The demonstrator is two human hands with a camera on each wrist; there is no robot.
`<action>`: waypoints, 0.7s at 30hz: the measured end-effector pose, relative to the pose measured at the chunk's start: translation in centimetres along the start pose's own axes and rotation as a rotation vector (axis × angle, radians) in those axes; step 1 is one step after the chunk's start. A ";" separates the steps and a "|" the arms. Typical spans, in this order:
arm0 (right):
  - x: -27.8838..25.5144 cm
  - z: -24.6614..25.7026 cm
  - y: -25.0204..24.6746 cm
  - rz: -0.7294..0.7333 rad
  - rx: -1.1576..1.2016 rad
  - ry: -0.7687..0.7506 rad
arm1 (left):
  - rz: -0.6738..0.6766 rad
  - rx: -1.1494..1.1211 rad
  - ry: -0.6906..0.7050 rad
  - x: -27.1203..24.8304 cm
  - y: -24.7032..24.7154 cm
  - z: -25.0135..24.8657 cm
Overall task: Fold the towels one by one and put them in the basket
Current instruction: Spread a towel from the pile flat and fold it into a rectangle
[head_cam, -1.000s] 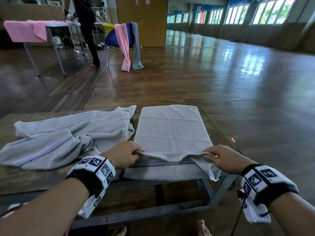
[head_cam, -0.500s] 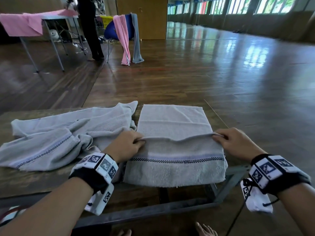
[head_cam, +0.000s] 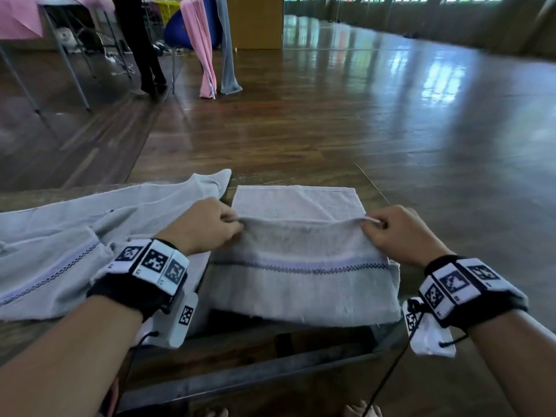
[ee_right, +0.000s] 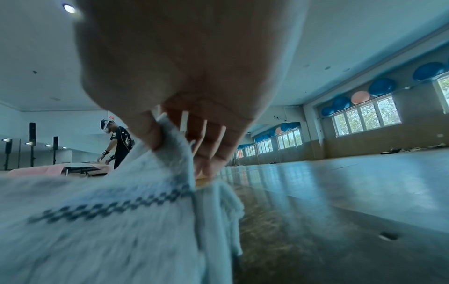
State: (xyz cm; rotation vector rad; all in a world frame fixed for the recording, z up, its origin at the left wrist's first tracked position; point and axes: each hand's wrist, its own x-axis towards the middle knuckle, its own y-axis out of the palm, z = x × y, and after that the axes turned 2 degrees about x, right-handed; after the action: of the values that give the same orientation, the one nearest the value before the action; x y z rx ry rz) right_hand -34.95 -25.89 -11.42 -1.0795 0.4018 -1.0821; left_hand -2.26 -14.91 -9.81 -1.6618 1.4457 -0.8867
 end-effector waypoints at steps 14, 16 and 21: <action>3.1 0.0 0.2 0.535 -0.020 0.140 | 0.381 0.143 -0.055 0.8 0.3 0.4; 3.4 -0.1 0.6 0.387 0.003 0.119 | 0.241 0.051 -0.048 0.6 0.1 0.4; 4.6 0.1 2.2 0.036 -0.057 0.090 | -0.163 -0.006 -0.003 1.2 1.6 2.0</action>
State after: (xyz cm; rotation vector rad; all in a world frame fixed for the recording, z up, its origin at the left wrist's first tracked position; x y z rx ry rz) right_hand -31.67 -29.69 -12.27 -1.0723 0.5244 -1.0951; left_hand -1.13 -16.08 -12.08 -1.8047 1.3261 -0.9695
